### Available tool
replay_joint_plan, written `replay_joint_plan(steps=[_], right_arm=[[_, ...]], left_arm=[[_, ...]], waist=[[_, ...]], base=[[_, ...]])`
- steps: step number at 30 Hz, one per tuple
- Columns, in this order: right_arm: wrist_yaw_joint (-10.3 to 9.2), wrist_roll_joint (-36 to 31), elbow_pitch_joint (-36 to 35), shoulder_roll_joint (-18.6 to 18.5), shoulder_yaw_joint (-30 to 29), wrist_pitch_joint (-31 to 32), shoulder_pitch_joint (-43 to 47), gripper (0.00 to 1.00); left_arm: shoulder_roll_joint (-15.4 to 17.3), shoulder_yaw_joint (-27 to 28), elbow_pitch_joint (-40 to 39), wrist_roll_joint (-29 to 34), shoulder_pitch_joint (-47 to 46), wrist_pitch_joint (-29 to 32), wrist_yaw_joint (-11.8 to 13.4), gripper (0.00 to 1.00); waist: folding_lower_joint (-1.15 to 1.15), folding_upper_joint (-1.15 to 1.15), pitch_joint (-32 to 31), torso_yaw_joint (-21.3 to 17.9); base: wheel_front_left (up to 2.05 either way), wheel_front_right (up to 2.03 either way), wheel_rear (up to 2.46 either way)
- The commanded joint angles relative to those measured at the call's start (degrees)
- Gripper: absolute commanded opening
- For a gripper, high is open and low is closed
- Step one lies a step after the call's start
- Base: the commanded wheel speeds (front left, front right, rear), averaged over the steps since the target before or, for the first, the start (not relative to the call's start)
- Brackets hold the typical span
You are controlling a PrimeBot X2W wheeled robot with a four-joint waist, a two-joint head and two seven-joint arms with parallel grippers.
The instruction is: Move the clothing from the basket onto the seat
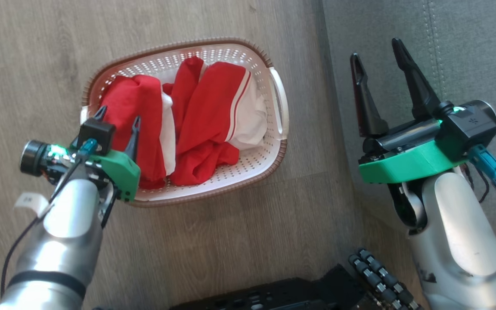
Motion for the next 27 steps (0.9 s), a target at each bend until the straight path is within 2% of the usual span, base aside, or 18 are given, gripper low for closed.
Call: replay_joint_plan(steps=[1,12,13,14,15,17,18,19,20,27], right_arm=[[-0.02,0.68,-2.09,0.18,1.55,-0.54,0.07,1.00],[-0.02,1.60,-2.41,0.18,3.47,-0.54,-0.27,1.00],[-0.02,1.67,-2.39,0.18,3.54,-0.54,-0.27,1.00],[-0.02,1.74,-2.35,0.18,3.60,-0.54,-0.25,1.00],[-0.02,1.79,-2.28,0.18,3.66,-0.54,-0.24,1.00],[-0.02,1.94,-2.13,0.18,3.78,-0.54,-0.29,1.00],[-0.02,2.01,-2.09,0.18,3.83,-0.54,-0.32,1.00],[-0.02,2.01,-2.09,0.18,3.83,-0.54,-0.32,1.00],[-0.02,2.07,-2.06,0.18,3.87,-0.54,-0.35,1.00],[-0.02,2.23,-1.38,0.18,3.75,-0.54,-0.19,1.00]], left_arm=[[2.35,0.75,0.23,0.53,0.25,0.45,0.11,1.00],[2.68,-1.11,7.04,1.83,-4.56,5.72,3.32,1.00],[2.50,-1.26,7.50,1.81,-4.84,6.11,3.38,0.87],[2.32,-1.53,7.97,1.90,-5.10,6.56,3.37,0.65],[2.17,-1.80,8.37,1.96,-5.31,6.88,3.25,0.47],[2.03,-2.28,9.04,2.05,-5.66,7.15,2.97,0.24],[1.96,-2.55,9.30,2.14,-5.79,7.19,2.91,0.07],[1.96,-2.55,9.30,2.14,-5.79,7.19,2.91,0.07],[1.91,-2.76,9.52,2.17,-5.89,7.17,2.87,0.00],[0.66,-3.64,9.97,1.47,-5.93,4.94,2.02,0.00]], waist=[[-0.01,0.00,0.33,-0.39],[-0.01,0.00,1.89,-2.03],[-0.01,0.00,1.93,-2.09],[-0.01,0.00,1.92,-2.12],[-0.01,0.00,1.91,-2.14],[-0.01,0.00,1.84,-2.19],[-0.01,0.00,1.76,-2.20],[-0.01,0.00,1.76,-2.20],[-0.01,0.00,1.68,-2.20],[-0.01,0.00,-0.08,-1.65]], base=[[0.00,0.00,0.00],[0.00,0.00,0.00],[0.00,0.00,0.00],[0.00,0.00,0.00],[0.00,0.00,0.00],[0.00,0.00,0.00],[0.00,0.00,0.00],[0.00,0.00,0.00],[0.00,0.00,0.00],[0.00,0.00,0.00]])
